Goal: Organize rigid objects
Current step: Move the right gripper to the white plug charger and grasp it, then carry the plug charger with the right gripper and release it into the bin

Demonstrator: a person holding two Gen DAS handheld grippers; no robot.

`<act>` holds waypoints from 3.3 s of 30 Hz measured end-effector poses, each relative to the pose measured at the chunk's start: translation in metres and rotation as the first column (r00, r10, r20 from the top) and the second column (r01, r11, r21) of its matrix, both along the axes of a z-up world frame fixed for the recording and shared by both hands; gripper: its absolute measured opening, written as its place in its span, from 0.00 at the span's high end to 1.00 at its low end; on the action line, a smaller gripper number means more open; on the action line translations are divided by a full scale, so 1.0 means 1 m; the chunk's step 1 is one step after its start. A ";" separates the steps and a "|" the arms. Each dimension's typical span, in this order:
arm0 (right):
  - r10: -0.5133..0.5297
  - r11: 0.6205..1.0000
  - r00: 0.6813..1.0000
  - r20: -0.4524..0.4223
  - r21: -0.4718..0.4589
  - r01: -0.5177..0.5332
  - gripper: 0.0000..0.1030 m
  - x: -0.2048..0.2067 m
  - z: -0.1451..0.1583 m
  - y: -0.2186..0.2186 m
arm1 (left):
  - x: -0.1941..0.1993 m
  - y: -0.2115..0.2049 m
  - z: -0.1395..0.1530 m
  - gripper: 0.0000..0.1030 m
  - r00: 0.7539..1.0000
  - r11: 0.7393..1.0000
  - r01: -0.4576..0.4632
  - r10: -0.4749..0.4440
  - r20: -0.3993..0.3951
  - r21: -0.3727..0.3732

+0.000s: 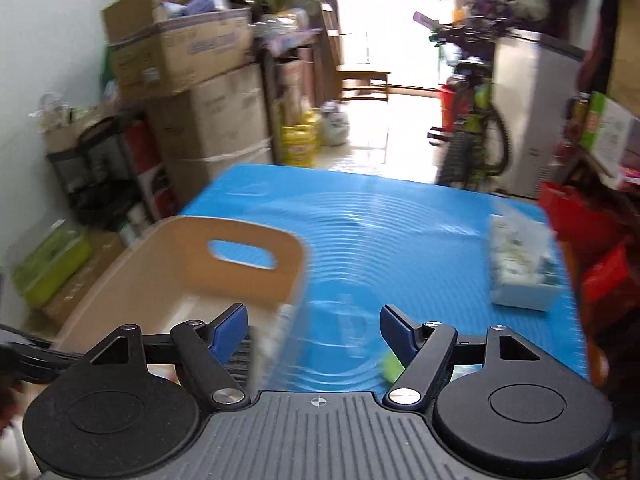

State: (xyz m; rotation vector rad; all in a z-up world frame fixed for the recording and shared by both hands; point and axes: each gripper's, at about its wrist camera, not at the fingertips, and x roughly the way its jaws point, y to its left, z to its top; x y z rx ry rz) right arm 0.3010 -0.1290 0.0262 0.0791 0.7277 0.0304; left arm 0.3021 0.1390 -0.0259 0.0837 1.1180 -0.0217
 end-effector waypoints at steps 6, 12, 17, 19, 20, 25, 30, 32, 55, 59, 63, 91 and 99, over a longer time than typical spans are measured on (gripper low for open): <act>-0.090 0.993 0.995 -0.046 -0.083 0.086 0.25 0.003 -0.040 -0.040 | 0.000 0.000 0.000 0.89 1.000 1.000 0.001 -0.001 0.000 0.002; -0.105 0.990 0.992 -0.069 -0.103 0.098 0.25 0.007 -0.073 -0.058 | 0.001 0.000 0.000 0.89 1.000 1.000 0.003 -0.003 0.000 0.006; -0.078 0.988 0.994 -0.078 -0.141 0.066 0.27 0.015 -0.095 -0.061 | 0.001 -0.001 0.001 0.89 1.000 1.000 0.003 -0.003 0.000 0.007; -0.066 0.988 0.994 -0.085 -0.146 0.053 0.29 0.017 -0.102 -0.059 | 0.000 -0.001 0.001 0.89 1.000 1.000 0.003 -0.003 0.000 0.007; -0.063 0.987 0.994 -0.089 -0.150 0.049 0.29 0.019 -0.105 -0.058 | 0.001 -0.001 0.001 0.89 1.000 1.000 0.003 -0.003 0.000 0.007; -0.066 0.988 0.991 -0.114 -0.149 0.049 0.37 0.025 -0.117 -0.058 | 0.001 -0.001 0.000 0.88 1.000 1.000 0.003 -0.003 0.001 0.007; -0.077 0.993 0.990 -0.115 -0.098 0.066 0.48 0.029 -0.123 -0.064 | 0.001 -0.001 0.000 0.88 1.000 1.000 0.003 -0.003 0.001 0.008; -0.083 0.995 0.990 -0.115 -0.072 0.075 0.58 0.030 -0.123 -0.066 | 0.000 0.000 0.001 0.88 1.000 1.000 0.003 -0.003 0.001 0.008; -0.099 0.990 0.995 0.027 -0.098 0.101 0.57 0.009 -0.040 -0.047 | 0.000 0.000 0.001 0.88 1.000 1.000 0.004 -0.004 0.001 0.012; -0.026 0.996 0.995 0.092 -0.086 0.034 0.57 0.010 -0.007 -0.023 | 0.000 0.000 0.001 0.88 1.000 1.000 0.004 -0.004 0.001 0.012; 0.051 0.997 0.990 0.130 -0.058 -0.044 0.57 0.014 0.016 0.009 | 0.000 0.000 0.001 0.88 1.000 1.000 0.005 -0.005 0.001 0.011; 0.294 0.945 0.936 -0.192 -0.088 -0.315 0.57 0.025 -0.055 0.131 | 0.000 -0.001 0.000 0.88 1.000 1.000 0.006 -0.006 0.002 0.015; 0.272 0.961 0.953 -0.130 -0.009 -0.276 0.36 0.025 -0.032 0.111 | 0.000 0.000 0.000 0.88 1.000 1.000 0.006 -0.006 0.002 0.016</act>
